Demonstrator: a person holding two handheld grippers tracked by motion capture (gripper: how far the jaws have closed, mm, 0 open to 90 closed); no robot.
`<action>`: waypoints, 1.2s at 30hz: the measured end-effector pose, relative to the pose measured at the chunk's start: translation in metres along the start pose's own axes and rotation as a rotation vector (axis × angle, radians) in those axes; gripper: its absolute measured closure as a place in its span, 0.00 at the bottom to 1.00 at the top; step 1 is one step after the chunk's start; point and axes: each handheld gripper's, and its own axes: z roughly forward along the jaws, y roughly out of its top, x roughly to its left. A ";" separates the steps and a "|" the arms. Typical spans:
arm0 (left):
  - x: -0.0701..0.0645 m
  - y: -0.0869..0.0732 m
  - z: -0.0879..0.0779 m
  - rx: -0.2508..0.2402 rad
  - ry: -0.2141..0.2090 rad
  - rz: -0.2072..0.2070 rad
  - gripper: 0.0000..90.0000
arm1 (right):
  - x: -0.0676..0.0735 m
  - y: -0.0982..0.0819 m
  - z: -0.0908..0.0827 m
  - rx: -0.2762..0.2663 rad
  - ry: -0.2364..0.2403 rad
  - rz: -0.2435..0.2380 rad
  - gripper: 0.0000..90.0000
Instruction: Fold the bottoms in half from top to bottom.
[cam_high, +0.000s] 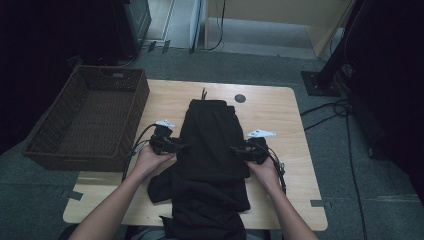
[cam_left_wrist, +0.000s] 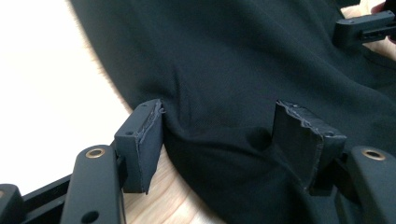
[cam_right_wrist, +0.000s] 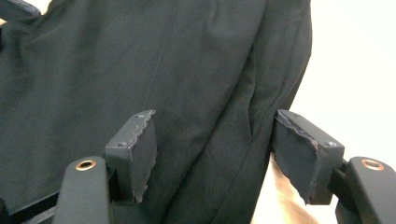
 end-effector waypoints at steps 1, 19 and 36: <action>0.000 0.001 0.001 -0.002 0.003 0.000 0.38 | 0.001 0.001 0.002 0.000 -0.007 -0.007 0.36; 0.025 0.026 0.012 -0.032 0.025 -0.057 0.43 | -0.008 0.038 0.033 -0.030 -0.083 0.003 0.41; 0.026 0.046 0.034 -0.040 0.021 -0.043 0.61 | -0.010 0.051 0.060 -0.050 -0.113 -0.025 0.54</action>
